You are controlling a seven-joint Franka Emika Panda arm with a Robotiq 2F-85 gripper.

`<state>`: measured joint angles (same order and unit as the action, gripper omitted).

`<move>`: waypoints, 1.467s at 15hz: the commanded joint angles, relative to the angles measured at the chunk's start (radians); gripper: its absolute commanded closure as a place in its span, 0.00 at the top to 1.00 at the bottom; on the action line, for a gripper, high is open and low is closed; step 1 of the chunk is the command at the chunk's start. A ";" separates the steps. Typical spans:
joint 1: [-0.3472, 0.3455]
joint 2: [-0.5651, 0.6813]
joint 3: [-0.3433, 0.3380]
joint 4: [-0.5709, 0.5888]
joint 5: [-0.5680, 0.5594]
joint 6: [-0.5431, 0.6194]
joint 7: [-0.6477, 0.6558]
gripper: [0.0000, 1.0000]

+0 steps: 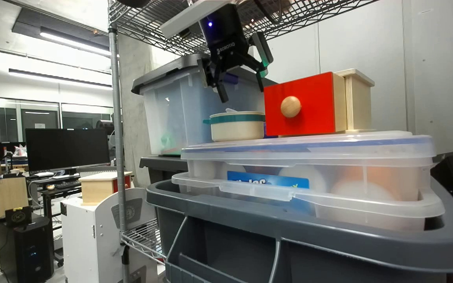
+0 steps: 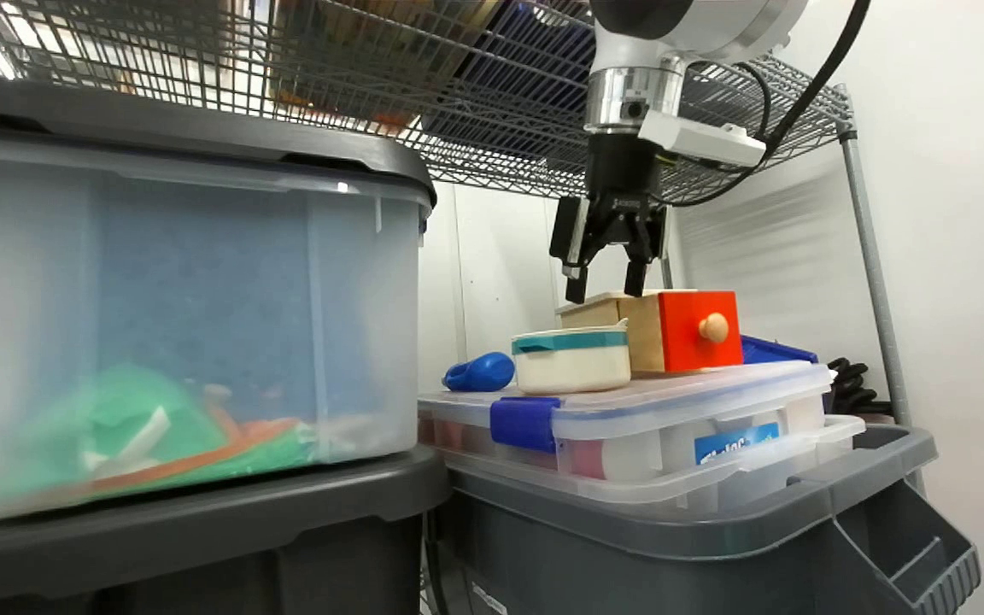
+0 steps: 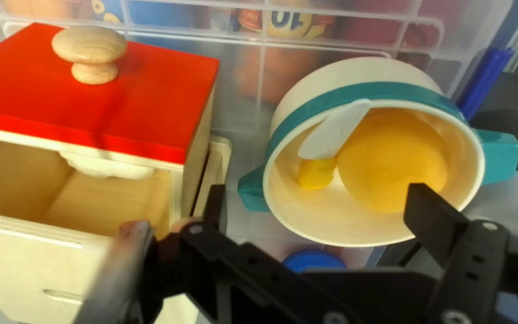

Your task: Put the brown plush, the teddy toy and the white toy in the drawer, and the scissors in the white container

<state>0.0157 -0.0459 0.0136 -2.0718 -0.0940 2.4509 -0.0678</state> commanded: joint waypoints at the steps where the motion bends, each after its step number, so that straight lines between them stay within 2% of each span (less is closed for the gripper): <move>1: 0.009 -0.059 0.011 -0.050 0.000 -0.040 -0.002 1.00; 10: 0.004 -0.225 0.035 -0.119 -0.051 -0.202 0.058 1.00; 16: 0.000 -0.304 0.073 -0.135 -0.101 -0.442 0.149 1.00; 19: 0.009 -0.335 0.087 -0.130 -0.099 -0.568 0.167 1.00; 22: 0.004 -0.360 0.081 -0.116 -0.077 -0.646 0.190 1.00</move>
<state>0.0203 -0.3666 0.0983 -2.1955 -0.1782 1.8803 0.0950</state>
